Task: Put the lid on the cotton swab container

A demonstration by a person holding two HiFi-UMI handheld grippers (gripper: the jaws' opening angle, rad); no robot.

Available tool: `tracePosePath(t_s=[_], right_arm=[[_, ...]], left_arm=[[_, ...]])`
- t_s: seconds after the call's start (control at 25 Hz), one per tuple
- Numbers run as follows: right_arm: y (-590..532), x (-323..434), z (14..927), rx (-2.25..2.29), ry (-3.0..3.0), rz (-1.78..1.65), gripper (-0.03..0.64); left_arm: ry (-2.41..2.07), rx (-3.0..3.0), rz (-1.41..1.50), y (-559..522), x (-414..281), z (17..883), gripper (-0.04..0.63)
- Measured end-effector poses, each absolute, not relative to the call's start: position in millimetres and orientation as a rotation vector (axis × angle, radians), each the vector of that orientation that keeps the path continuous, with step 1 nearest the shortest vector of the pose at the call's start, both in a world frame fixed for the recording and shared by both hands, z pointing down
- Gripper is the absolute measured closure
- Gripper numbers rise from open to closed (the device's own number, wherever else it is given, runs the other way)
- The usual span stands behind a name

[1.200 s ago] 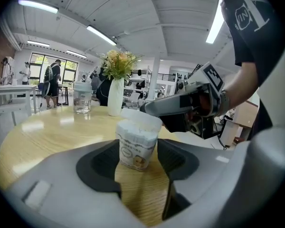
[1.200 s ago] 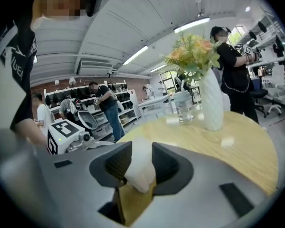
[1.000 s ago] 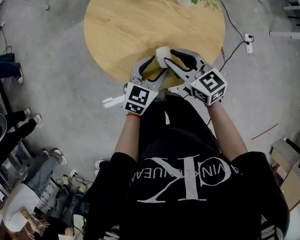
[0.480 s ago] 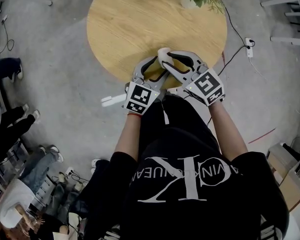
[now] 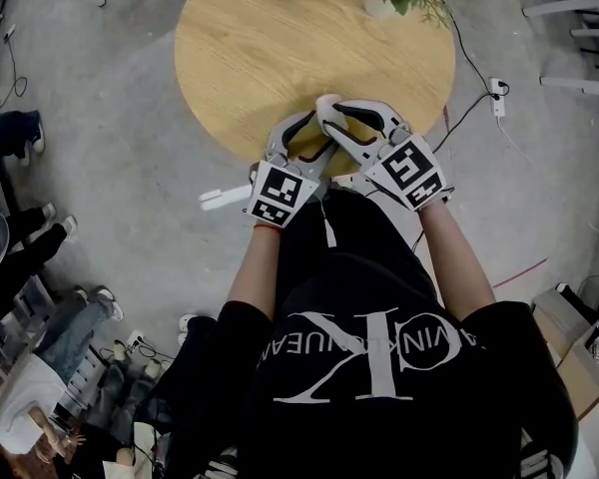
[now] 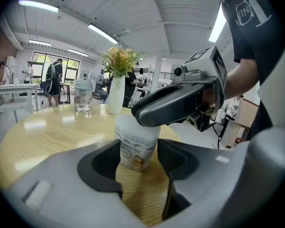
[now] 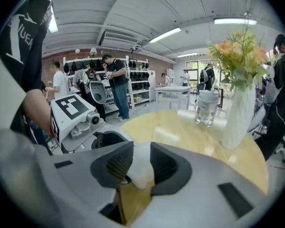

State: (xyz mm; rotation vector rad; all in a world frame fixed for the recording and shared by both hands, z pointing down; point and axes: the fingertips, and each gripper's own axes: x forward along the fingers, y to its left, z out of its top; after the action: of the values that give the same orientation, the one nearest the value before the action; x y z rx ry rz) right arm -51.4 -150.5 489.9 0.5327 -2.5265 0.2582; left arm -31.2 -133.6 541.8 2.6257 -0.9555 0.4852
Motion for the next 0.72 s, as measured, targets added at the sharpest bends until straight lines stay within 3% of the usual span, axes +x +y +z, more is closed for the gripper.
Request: tracePosePath(t_s=[0.72], right_arm=[[-151.2, -53.0, 494.4, 0.534, -2.476, 0.252, 0.495]], left_arm=[[-0.954, 2.607, 0.464, -133.8, -31.8, 544.3, 0.357]])
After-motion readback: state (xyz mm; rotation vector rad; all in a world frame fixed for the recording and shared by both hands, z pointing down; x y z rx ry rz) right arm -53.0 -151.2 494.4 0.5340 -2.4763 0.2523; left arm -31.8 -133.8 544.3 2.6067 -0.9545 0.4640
